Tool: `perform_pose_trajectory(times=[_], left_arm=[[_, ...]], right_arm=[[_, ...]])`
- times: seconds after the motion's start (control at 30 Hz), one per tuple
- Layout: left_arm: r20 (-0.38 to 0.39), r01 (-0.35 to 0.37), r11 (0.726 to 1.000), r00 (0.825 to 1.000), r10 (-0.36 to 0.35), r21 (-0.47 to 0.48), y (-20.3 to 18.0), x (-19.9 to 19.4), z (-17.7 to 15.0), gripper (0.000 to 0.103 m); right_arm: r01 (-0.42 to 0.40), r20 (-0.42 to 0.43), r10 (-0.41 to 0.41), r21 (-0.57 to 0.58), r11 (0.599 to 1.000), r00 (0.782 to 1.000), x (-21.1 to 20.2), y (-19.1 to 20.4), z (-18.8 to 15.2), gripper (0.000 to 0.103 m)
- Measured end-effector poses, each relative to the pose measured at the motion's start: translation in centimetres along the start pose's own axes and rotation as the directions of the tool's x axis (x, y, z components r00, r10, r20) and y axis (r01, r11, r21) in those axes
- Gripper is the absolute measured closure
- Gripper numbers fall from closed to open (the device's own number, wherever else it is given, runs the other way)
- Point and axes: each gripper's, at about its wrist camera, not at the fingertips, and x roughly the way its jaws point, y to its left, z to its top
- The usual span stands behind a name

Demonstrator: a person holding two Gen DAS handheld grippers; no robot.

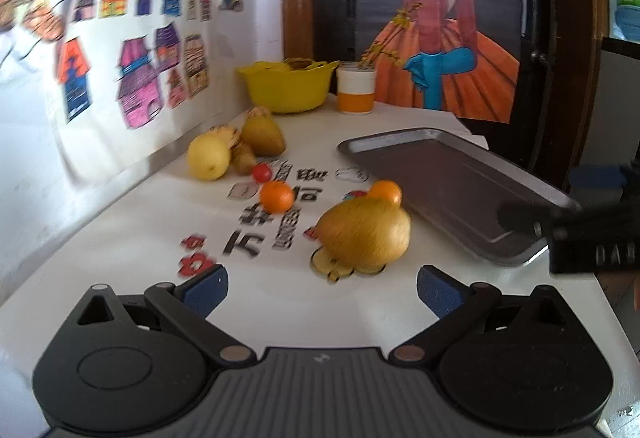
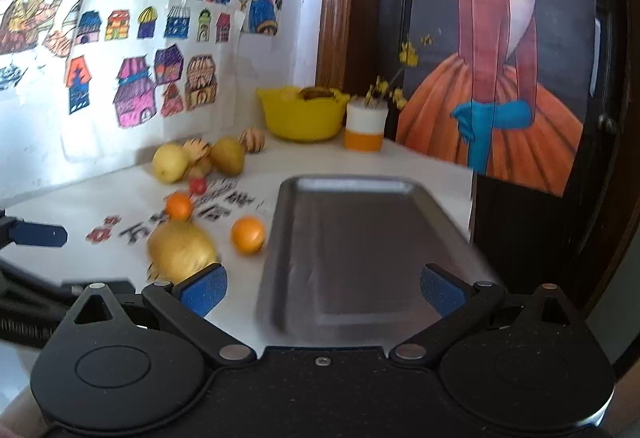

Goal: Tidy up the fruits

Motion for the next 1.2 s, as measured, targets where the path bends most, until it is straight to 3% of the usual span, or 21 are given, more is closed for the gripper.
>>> perform_pose_trajectory(times=[0.13, 0.27, 0.53, 0.7, 0.83, 1.13, 1.2], left_arm=[[-0.009, 0.012, 1.0, 1.0, -0.012, 0.025, -1.2, 1.6, 1.2, 0.0], [-0.037, 0.016, 0.999, 0.999, -0.014, 0.047, -2.4, 3.2, 2.0, 0.001], [-0.089, -0.035, 0.999, 0.995, 0.036, 0.017, -2.7, 5.2, 2.3, 0.002], [-0.08, -0.054, 0.996, 0.995, 0.059, 0.065, -3.0, 5.6, 2.4, 0.006], [-0.08, -0.051, 0.992, 0.995, 0.06, 0.115, -3.5, 5.9, 2.4, 0.012], [-0.084, -0.017, 0.99, 0.996, 0.029, 0.14, -3.6, 6.6, 2.4, 0.03], [-0.081, -0.015, 0.991, 0.996, 0.026, 0.135, -3.5, 6.7, 2.4, 0.03]], right_arm=[[-0.042, 0.012, 0.043, -0.06, 0.997, 0.999, 1.4, -1.4, 2.6, 0.001], [-0.119, -0.044, 0.112, -0.19, 0.975, 0.993, 3.4, -1.4, 4.9, 0.001], [-0.213, -0.052, 0.219, -0.522, 0.826, 0.974, 6.5, 0.4, 5.5, 0.001], [-0.319, -0.125, 0.303, -0.562, 0.763, 0.945, 8.6, 0.7, 4.9, 0.006], [-0.347, -0.144, 0.329, -0.599, 0.722, 0.933, 9.7, 1.3, 4.5, 0.011], [-0.436, -0.214, 0.386, -0.564, 0.701, 0.897, 11.9, 1.2, 4.8, 0.029], [-0.453, -0.23, 0.394, -0.557, 0.697, 0.89, 12.3, 1.4, 4.8, 0.033]])
